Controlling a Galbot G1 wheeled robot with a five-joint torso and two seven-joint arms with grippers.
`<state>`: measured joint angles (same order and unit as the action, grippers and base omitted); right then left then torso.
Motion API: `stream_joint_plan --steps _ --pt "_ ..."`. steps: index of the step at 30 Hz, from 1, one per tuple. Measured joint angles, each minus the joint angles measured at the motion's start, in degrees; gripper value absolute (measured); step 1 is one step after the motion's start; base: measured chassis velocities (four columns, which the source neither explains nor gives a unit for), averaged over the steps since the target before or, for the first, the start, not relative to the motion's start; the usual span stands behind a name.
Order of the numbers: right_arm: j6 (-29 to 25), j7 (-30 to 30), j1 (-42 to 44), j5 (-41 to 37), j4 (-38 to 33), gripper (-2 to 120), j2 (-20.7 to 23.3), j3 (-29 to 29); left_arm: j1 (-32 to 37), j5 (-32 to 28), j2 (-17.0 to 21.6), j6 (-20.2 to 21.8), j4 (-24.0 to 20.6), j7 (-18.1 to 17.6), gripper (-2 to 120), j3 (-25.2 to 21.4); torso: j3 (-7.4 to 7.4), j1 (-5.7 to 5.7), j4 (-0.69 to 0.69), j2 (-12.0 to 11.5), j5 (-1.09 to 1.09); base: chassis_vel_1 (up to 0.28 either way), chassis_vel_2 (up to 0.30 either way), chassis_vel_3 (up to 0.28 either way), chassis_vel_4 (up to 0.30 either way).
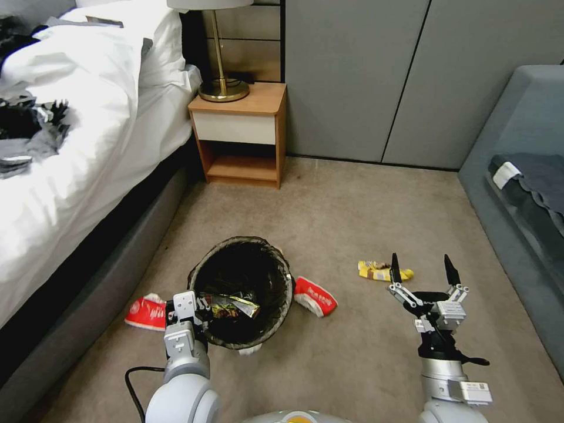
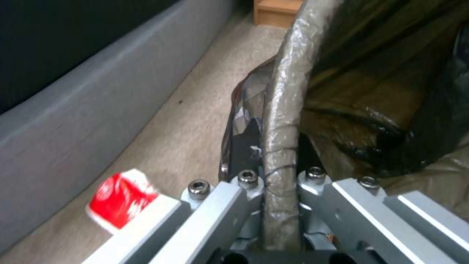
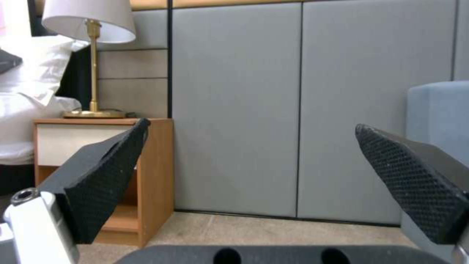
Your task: Pick up the trash bin, then pick up the garbage from the floor and place it into the trash bin.
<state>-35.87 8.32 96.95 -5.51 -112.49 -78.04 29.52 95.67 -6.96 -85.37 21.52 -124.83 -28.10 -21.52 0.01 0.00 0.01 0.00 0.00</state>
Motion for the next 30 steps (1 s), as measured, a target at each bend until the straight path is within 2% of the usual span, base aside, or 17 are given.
stream_joint_plan --steps 8,17,22,29,30 --pt "-1.47 -1.21 -0.9 0.02 0.68 100 0.08 0.76 -0.03 0.07 -0.05 -0.04 0.0 0.05 0 0.03 0.01 0.01 0.0 0.0 -0.02 -0.159 0.14 0.16 -0.129" --pt "-1.72 -1.51 -2.4 1.72 1.3 100 0.9 2.23 0.2 0.21 -0.04 -0.06 0.0 0.05 0 0.18 -0.01 0.0 -0.02 0.0 0.0 0.009 -0.009 -0.014 0.007" --pt "0.93 -3.86 -4.99 2.04 2.07 100 2.87 4.24 0.24 0.23 0.06 -0.07 -0.01 0.05 0 0.16 -0.01 0.0 -0.01 0.0 0.0 0.0 0.0 0.0 0.0" --pt "9.97 -10.79 -14.61 2.47 6.88 100 6.41 7.52 0.34 0.27 0.15 -0.07 -0.15 0.05 0 0.15 -0.01 0.0 0.0 0.0 0.0 0.0 0.0 0.0 0.0" --pt "9.97 -10.79 -14.61 2.47 6.88 100 6.41 7.52 0.34 0.27 0.15 -0.07 -0.15 0.05 0 0.15 -0.01 0.0 0.0 0.0 0.0 0.0 0.0 0.0 0.0"
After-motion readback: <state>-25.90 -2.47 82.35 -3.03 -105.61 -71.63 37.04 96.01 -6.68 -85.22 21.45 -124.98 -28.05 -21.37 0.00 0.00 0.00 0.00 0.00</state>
